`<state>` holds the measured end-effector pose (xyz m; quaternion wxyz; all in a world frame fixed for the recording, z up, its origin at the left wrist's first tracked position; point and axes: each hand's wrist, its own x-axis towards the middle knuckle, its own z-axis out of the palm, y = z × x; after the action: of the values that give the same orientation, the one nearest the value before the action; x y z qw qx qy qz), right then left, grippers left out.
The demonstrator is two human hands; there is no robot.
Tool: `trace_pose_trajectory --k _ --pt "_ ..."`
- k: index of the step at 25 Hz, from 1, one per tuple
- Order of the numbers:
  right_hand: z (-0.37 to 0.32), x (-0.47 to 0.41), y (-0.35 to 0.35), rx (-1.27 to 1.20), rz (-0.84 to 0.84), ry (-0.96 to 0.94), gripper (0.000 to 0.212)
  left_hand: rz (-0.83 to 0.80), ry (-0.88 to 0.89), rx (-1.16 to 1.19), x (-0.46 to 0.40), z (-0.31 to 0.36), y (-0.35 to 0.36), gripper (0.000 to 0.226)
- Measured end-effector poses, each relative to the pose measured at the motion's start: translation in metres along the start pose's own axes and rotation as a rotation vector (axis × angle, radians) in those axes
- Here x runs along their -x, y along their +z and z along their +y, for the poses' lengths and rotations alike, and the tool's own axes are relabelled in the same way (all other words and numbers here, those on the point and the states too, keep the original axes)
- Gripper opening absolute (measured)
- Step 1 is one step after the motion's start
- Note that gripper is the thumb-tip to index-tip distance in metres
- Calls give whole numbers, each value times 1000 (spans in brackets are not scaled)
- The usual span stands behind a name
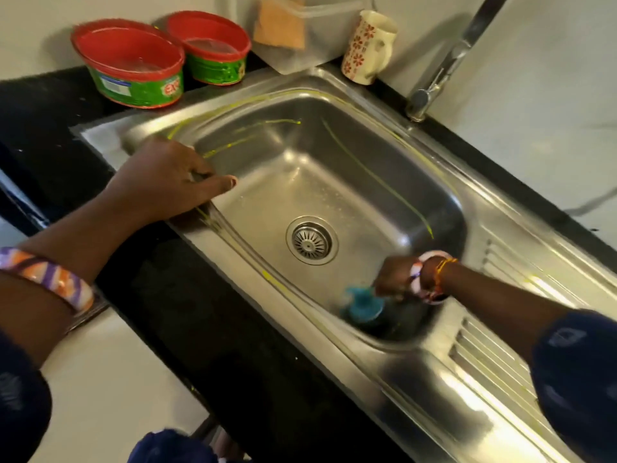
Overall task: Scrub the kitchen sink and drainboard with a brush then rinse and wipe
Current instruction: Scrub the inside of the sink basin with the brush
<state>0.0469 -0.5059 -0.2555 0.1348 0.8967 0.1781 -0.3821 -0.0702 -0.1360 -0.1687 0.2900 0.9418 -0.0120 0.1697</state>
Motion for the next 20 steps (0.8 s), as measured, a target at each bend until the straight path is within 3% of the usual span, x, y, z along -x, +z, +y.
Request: trace_pose_trajectory --k 1,2,3,5,7,9,12,15,17,18,20 --pt "-4 0 17 67 -4 -72 46 -4 11 1 0 0 0 25" --pt "-53 50 0 105 26 -96 34 -9 16 -2 0 -1 0 24" --pt "-90 82 -5 176 -2 -81 30 -15 13 -6 0 -1 0 23" --pt "-88 79 -9 300 232 -119 32 -16 19 1 0 -2 1 23" --pt "-69 71 -30 332 315 61 32 -20 29 34 1 -4 1 24" --pt "-37 51 -42 224 337 248 32 -38 50 49 3 -7 0 30" --pt "-16 28 -50 80 317 288 36 -57 40 53 2 -7 -1 26" --pt "-36 48 -33 -65 225 87 33 -58 37 74 5 -4 -2 33" --pt "-61 71 -18 -195 60 -70 30 -59 28 97 5 -3 -3 32" --pt "-73 81 -13 -186 -15 -126 29 -59 29 107 6 -3 -4 30" --pt "-76 74 -13 30 1 -188 31 -65 50 127 6 -2 -6 41"
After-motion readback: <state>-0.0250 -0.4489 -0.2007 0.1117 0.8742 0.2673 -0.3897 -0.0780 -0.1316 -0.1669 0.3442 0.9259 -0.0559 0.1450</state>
